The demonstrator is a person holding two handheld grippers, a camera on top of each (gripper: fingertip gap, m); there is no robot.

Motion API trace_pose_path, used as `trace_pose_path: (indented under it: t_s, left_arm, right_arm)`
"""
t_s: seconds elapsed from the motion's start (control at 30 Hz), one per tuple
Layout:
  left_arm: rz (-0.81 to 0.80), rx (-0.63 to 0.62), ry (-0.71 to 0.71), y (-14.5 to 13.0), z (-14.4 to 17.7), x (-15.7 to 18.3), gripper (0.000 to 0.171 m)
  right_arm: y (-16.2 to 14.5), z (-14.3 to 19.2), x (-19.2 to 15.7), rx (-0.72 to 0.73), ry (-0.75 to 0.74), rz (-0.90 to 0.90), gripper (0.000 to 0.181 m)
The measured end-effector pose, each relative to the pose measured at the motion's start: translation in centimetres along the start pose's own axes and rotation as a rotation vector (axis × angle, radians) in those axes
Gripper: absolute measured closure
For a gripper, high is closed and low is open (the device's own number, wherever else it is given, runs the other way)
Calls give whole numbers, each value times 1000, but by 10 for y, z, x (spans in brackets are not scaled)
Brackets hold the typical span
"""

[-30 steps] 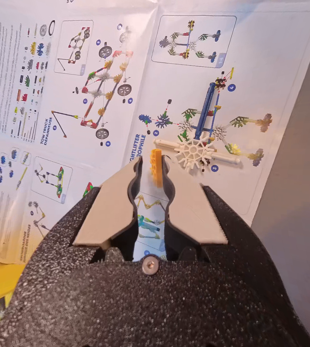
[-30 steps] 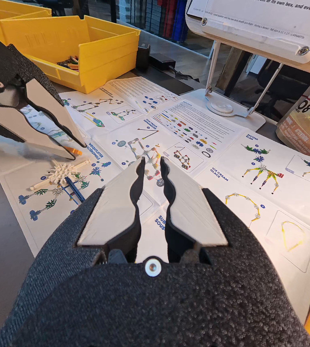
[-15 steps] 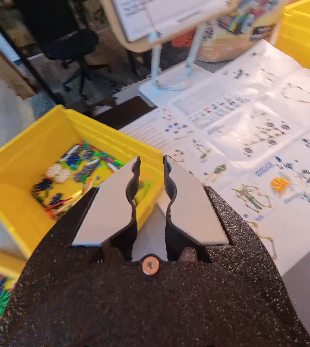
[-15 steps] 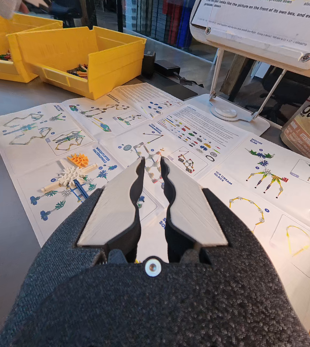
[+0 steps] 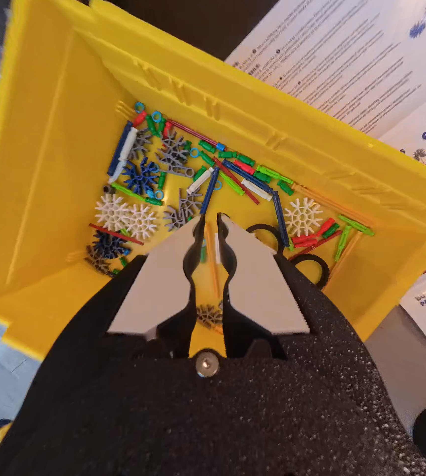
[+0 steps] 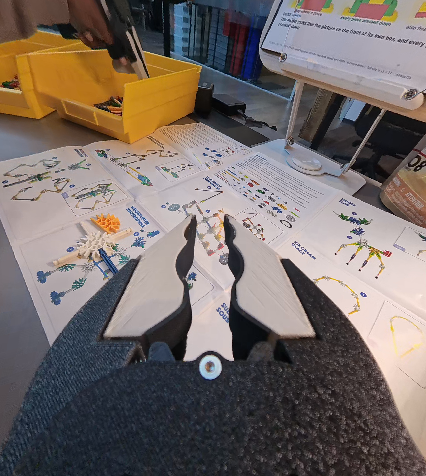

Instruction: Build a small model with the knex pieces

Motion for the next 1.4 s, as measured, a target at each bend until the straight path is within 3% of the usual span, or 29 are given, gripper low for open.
trace_pose_path:
  t_s: [0.2,0.6,0.73,0.87,1.0,1.1,1.27,1.4]
  left_arm:
    - [-54,-74,-35,4,-41,5,163]
    - [-86,-112,-14,-3,-49,-3,168]
    - [-78,-61,30,2,-30,-7,168]
    - [-73,93,53,23,20,7,169]
    - [-178,290,-64,57,76,91,169]
    - [-329,336,-205,66,84,185,169]
    - [-539,305,-404,60,41,325,169]
    - [-621,253,-443,63,-4,376,168]
  right_arm:
    - [-7,0,5,-18,-9,3,161]
    - [-13,-2,5,-38,6,-6,161]
    - [-9,0,6,-26,-2,-1,161]
    - [-3,2,4,-8,0,7,161]
    - [0,2,1,-2,11,14,161]
    - [3,2,-3,8,21,12,161]
    - [3,4,1,6,-1,18,161]
    - [0,6,8,8,-16,-7,161]
Point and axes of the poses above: each gripper's, where its closed fingertips meet, z back along the fingers, y out of its top, x = y × z across the jaws, the point moved 2 cm from there along z, back along the fingers, and after that the axes turned 3 degrees about x, right-handed, at the moved point
